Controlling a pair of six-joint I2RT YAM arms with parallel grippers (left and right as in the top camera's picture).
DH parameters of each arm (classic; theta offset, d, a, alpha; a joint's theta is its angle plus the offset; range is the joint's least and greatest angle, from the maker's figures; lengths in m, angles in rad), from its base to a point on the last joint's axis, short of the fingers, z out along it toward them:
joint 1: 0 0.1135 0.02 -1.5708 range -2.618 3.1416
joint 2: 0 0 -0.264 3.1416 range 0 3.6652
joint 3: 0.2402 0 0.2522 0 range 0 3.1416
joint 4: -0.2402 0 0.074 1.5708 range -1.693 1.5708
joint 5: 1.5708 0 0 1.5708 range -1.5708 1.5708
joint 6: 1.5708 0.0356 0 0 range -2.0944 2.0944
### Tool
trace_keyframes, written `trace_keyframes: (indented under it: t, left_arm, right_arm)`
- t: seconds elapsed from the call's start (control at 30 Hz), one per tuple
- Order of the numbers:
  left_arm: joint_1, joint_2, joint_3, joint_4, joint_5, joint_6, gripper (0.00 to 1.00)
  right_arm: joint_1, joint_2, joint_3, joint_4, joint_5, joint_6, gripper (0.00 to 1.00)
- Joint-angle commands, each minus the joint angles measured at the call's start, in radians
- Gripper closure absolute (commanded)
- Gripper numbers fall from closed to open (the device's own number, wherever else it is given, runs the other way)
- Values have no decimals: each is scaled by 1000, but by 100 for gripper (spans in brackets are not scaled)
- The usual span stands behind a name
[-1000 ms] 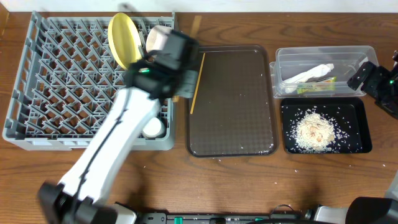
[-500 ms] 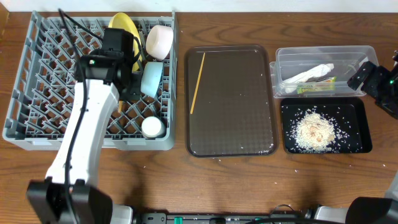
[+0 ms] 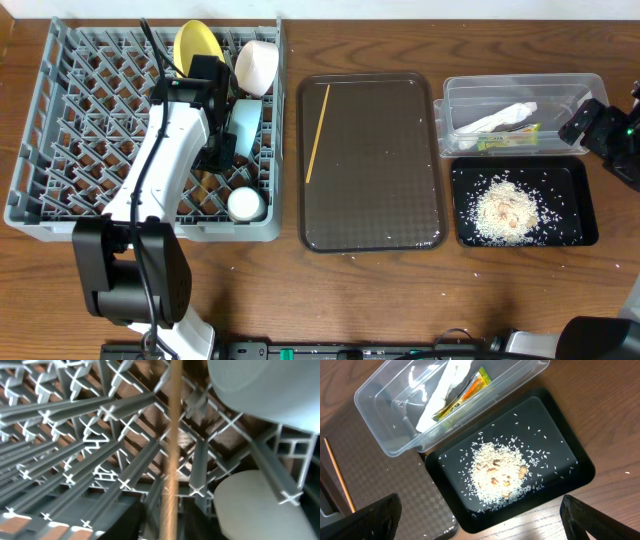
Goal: Sort waste into correct bins and load items into the dishwasher
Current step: 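Release the chopstick in the rack and withdraw the left gripper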
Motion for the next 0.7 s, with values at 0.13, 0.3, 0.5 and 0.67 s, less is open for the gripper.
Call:
trace_keyframes:
  t: [0.13, 0.3, 0.5, 0.67]
  left_arm:
    - [6, -23, 6, -9, -13, -11, 50]
    - [-10, -89, 86, -26, 41, -32, 49]
    - [-134, -162, 134, 75, 216, -117, 46]
    - [-282, -108, 123, 172, 213, -157, 46]
  right_arm:
    - [-3, -18, 11, -1, 5, 9, 1]
    - [-3, -18, 11, -1, 5, 9, 1]
    - [-3, -18, 11, -1, 5, 9, 1]
    - [-3, -18, 11, -1, 5, 9, 1]
